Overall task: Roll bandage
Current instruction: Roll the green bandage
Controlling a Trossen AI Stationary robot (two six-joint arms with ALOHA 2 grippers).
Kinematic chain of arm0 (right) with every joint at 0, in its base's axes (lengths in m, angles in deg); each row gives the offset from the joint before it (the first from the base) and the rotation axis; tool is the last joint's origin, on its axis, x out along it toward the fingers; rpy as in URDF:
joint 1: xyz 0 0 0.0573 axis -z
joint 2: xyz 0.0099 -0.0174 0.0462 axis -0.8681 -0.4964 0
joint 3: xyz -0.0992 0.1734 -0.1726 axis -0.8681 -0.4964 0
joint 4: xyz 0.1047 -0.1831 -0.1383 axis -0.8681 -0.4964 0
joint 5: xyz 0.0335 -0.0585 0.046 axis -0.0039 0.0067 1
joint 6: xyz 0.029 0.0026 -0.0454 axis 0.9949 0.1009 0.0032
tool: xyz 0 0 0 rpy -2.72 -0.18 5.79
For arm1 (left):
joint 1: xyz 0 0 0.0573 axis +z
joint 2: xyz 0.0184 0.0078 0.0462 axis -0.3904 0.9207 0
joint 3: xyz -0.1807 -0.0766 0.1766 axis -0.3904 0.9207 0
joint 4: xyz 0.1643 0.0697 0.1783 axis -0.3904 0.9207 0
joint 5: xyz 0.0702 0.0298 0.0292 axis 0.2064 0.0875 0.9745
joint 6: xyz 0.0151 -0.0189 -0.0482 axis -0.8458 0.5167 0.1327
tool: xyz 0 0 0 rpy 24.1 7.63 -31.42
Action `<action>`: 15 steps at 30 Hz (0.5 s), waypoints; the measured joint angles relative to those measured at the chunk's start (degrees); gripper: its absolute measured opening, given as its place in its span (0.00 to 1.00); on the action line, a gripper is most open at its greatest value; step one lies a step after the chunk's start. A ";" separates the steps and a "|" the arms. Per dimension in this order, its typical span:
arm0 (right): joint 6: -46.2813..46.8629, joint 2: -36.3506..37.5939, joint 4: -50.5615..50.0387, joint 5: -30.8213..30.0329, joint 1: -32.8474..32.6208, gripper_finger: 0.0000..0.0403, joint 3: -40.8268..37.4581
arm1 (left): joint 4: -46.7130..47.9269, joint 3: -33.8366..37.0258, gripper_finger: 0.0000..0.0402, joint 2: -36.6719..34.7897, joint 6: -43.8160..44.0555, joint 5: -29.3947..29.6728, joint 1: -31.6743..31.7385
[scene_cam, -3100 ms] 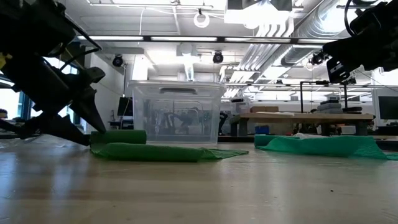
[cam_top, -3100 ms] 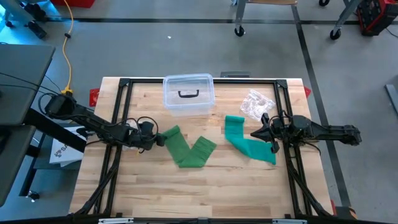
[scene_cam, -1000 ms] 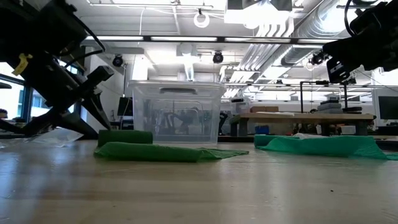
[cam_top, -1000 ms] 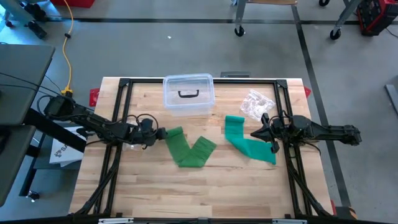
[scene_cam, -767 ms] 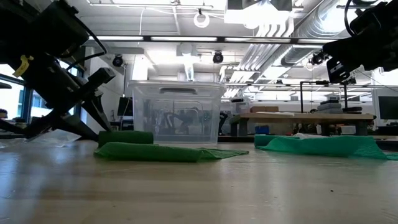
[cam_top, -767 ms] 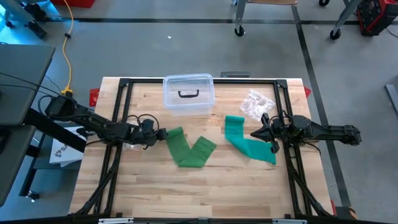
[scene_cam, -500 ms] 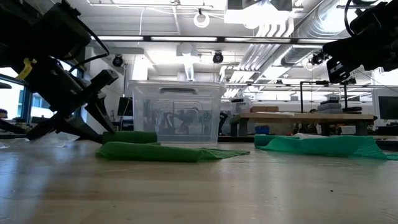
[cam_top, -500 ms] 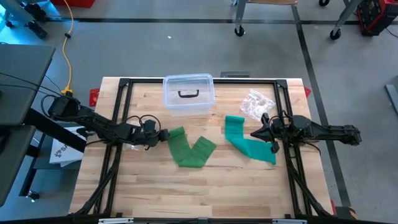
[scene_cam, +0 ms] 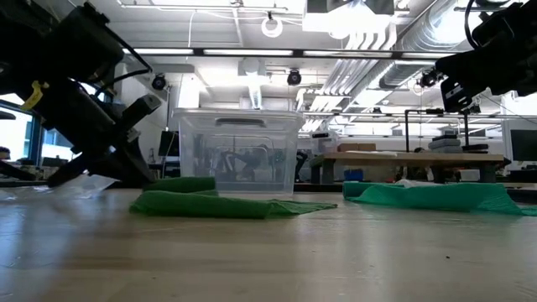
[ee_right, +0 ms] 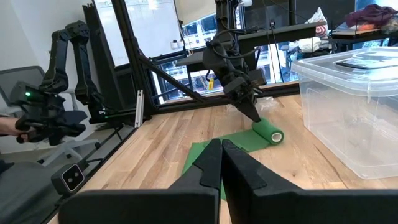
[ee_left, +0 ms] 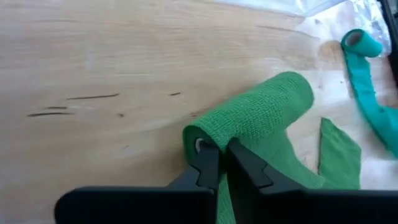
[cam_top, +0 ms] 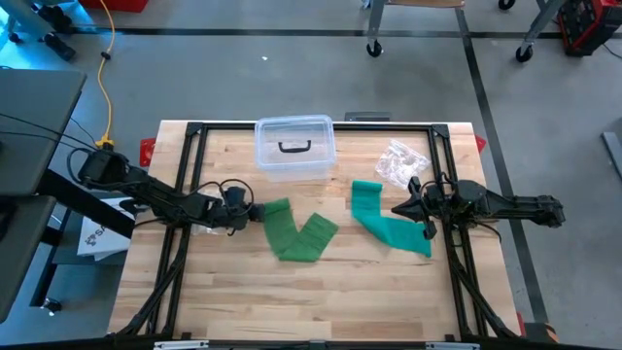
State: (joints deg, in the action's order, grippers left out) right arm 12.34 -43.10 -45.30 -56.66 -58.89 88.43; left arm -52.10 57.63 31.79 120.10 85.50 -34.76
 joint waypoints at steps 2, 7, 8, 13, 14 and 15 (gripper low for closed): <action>0.00 0.00 0.00 -0.01 0.00 0.00 0.00 | -1.76 0.04 0.02 0.07 -1.51 0.15 -0.33; 0.00 0.00 -0.02 -0.02 0.02 0.00 0.01 | -6.68 0.04 0.01 -0.91 -5.30 1.68 -1.93; 0.00 0.00 0.00 0.00 0.01 0.00 0.01 | -7.41 0.04 0.01 -1.52 -6.29 2.25 -2.42; 0.00 0.00 -0.01 0.00 0.00 0.00 0.00 | -12.32 0.04 0.00 -5.16 -12.27 5.81 -5.75; 0.00 0.00 -0.01 -0.01 -0.01 0.00 0.00 | -13.27 0.04 0.00 -6.06 -13.83 6.71 -6.49; 0.00 0.00 0.00 0.00 0.02 0.00 -0.01 | -14.22 0.04 0.00 -7.01 -15.50 7.65 -7.28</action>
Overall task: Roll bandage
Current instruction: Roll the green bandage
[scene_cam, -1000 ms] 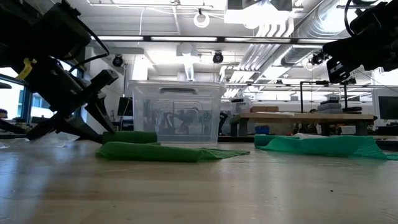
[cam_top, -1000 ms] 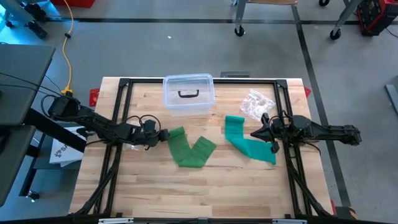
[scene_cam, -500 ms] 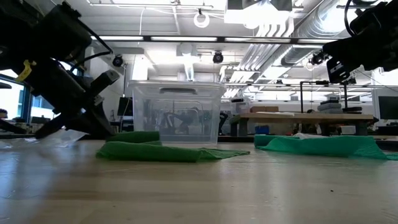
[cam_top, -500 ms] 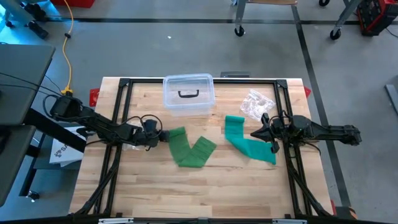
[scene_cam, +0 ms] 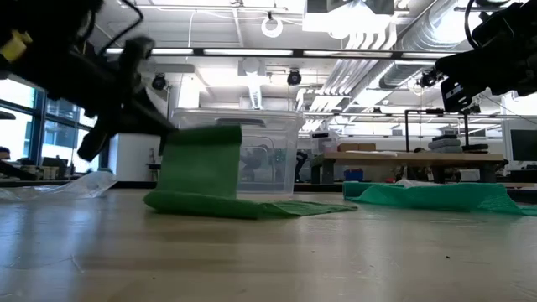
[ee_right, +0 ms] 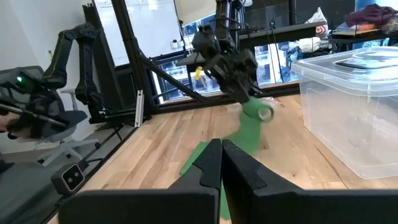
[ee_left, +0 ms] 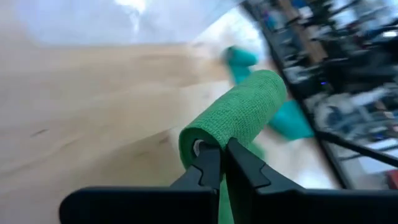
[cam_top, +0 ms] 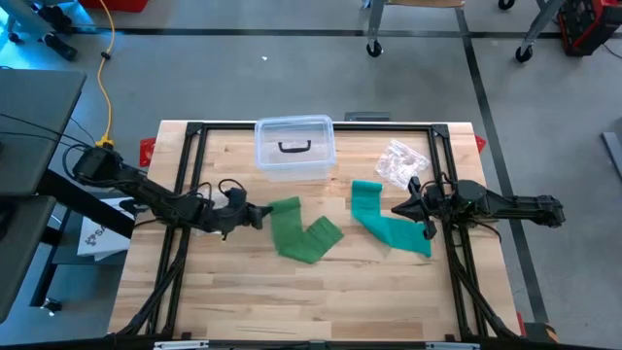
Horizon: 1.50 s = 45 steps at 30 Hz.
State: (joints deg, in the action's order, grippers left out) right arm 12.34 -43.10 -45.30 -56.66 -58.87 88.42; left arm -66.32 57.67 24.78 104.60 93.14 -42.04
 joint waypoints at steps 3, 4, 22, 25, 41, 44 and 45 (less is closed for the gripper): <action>0.00 0.00 -0.01 -0.01 -0.02 0.00 0.02 | -4.22 -0.02 0.00 -2.90 -6.72 2.87 -2.15; 0.00 0.00 -0.01 -0.01 -0.02 0.00 0.01 | -5.92 -0.02 0.00 -3.83 -9.58 3.66 -2.78; -0.77 0.00 0.00 -0.02 0.00 0.00 0.00 | -4.71 -22.18 0.00 -4.94 -63.88 9.78 -10.95; -2.98 0.00 -0.01 -0.02 -0.01 0.00 0.01 | -1.53 -25.80 0.00 -4.52 -66.57 11.39 -12.10; 23.18 -0.19 4.26 -4.43 -0.61 0.00 0.00 | -0.76 -28.26 0.00 -4.27 -71.76 18.67 -16.94; 21.41 -1.86 10.51 -2.30 -3.50 0.00 0.00 | -0.86 -28.26 0.00 -3.92 -72.15 21.08 -17.24; 20.11 -2.86 13.79 -2.20 -5.08 0.00 0.00 | -1.35 -28.27 0.00 -3.72 -72.55 21.78 -17.43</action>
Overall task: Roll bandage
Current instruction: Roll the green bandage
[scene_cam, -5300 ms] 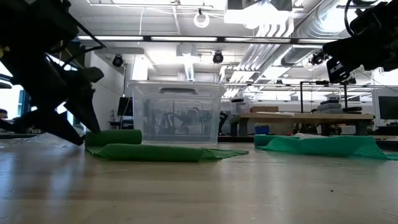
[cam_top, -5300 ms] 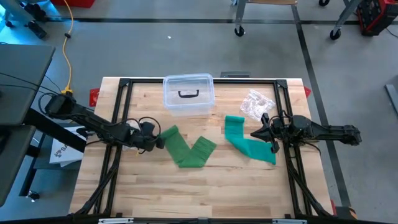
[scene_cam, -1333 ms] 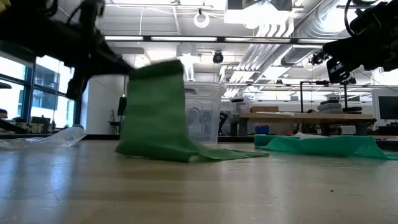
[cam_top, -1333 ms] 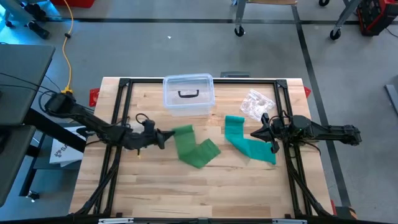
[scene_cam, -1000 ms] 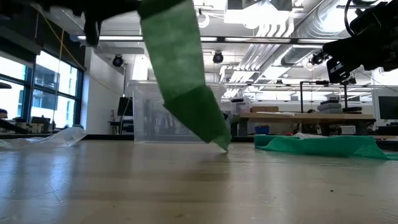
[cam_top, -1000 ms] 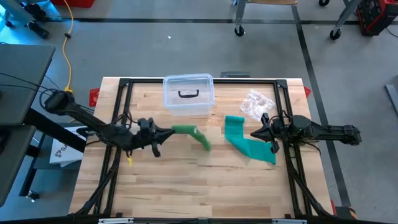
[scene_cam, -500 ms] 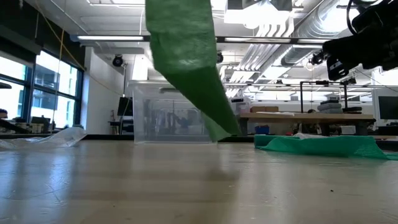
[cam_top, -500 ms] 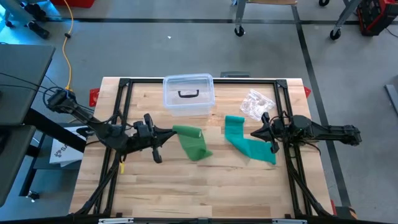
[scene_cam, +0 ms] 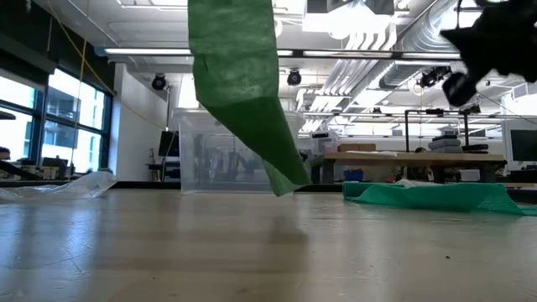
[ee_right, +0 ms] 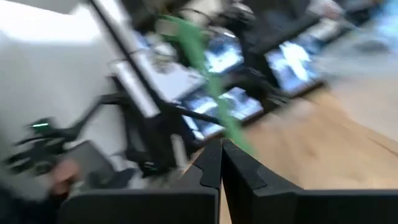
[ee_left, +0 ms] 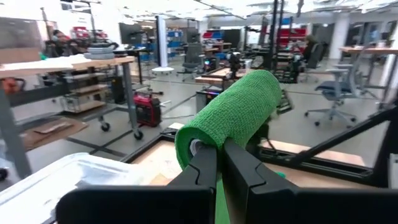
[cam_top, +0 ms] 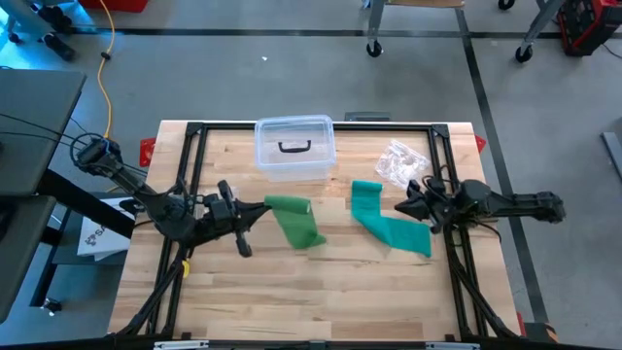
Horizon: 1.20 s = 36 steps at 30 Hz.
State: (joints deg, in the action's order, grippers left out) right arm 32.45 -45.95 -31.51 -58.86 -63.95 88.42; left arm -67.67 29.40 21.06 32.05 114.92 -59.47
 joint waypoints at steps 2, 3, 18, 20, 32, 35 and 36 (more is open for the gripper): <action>-3.93 -2.99 7.79 -0.54 -3.72 0.00 0.00 | -1.04 -0.06 0.00 0.67 -1.41 1.26 -0.37; -6.45 -4.79 11.69 -0.85 -5.61 0.00 0.00 | -1.47 -0.31 0.00 1.02 -2.34 1.68 -0.47; -12.86 -49.22 27.25 -19.13 -16.92 0.04 11.28 | -2.46 -10.76 0.00 6.57 -15.68 6.99 -1.57; -16.74 -55.69 22.96 -18.43 -16.75 0.09 17.50 | -2.56 -11.63 0.00 6.58 -16.62 7.00 -1.57; -29.86 -78.51 -15.78 -8.60 -8.13 0.47 49.66 | -2.38 -15.72 0.00 6.58 -23.24 5.84 -7.04; -31.61 -82.15 -13.60 -2.43 -5.82 0.48 51.43 | -1.69 -16.73 0.00 6.56 -26.07 3.92 -9.74; -31.65 -83.47 -12.06 -0.83 -5.12 0.49 51.76 | -1.53 -17.04 0.00 6.54 -26.95 3.37 -10.66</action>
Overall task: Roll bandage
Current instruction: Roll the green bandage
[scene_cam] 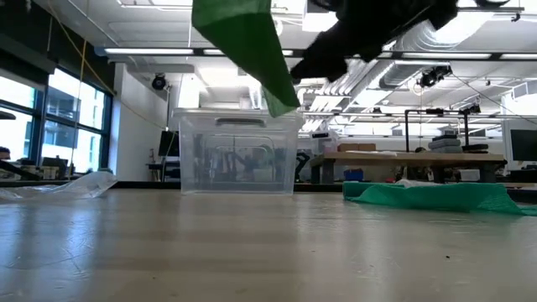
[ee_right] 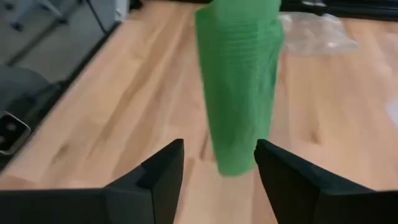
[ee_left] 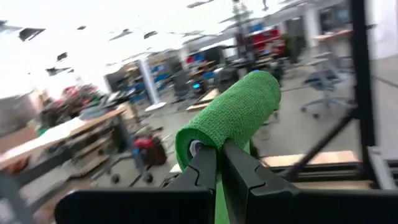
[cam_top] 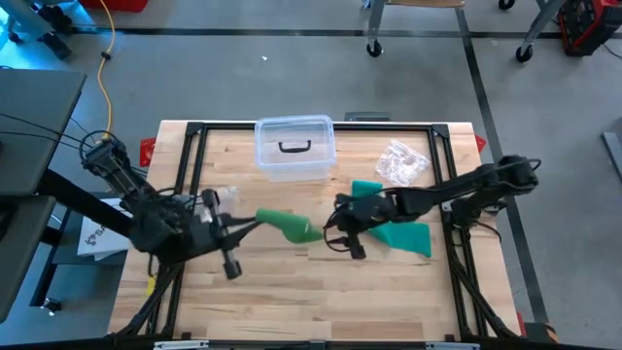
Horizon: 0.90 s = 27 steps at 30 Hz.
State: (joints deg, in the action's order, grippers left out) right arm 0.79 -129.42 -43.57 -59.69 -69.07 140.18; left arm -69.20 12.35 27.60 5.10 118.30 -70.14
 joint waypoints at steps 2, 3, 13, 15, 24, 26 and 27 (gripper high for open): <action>-0.13 -2.83 3.77 2.92 1.18 0.49 0.17 | 0.02 -0.70 0.00 -0.05 -1.94 -0.93 -1.59; -0.46 -4.30 6.05 4.80 1.70 0.49 0.17 | 0.00 -1.02 0.00 -0.11 -2.72 -1.23 -2.31; 4.88 -15.91 37.39 27.26 3.71 0.49 0.19 | -0.12 -3.32 0.00 -0.15 -5.31 -1.27 -4.20; 7.00 -17.56 40.11 27.60 3.68 0.49 1.24 | -0.28 -3.50 0.00 -0.15 -5.76 -1.25 -3.71; 10.08 -24.72 35.23 48.16 3.41 0.49 14.32 | -0.59 -5.72 0.00 -0.15 -8.15 3.85 0.81; 12.19 -24.97 35.32 52.57 2.89 0.49 16.49 | -0.58 -6.44 0.00 -0.15 -9.91 8.19 2.03; 13.02 -24.97 35.19 53.91 2.55 0.49 17.15 | -0.60 -6.70 0.00 -0.15 -10.84 10.35 2.74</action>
State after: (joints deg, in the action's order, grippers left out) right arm 13.81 -154.39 -8.38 -5.79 -66.52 157.33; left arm -69.79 5.65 27.44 -5.74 128.65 -67.40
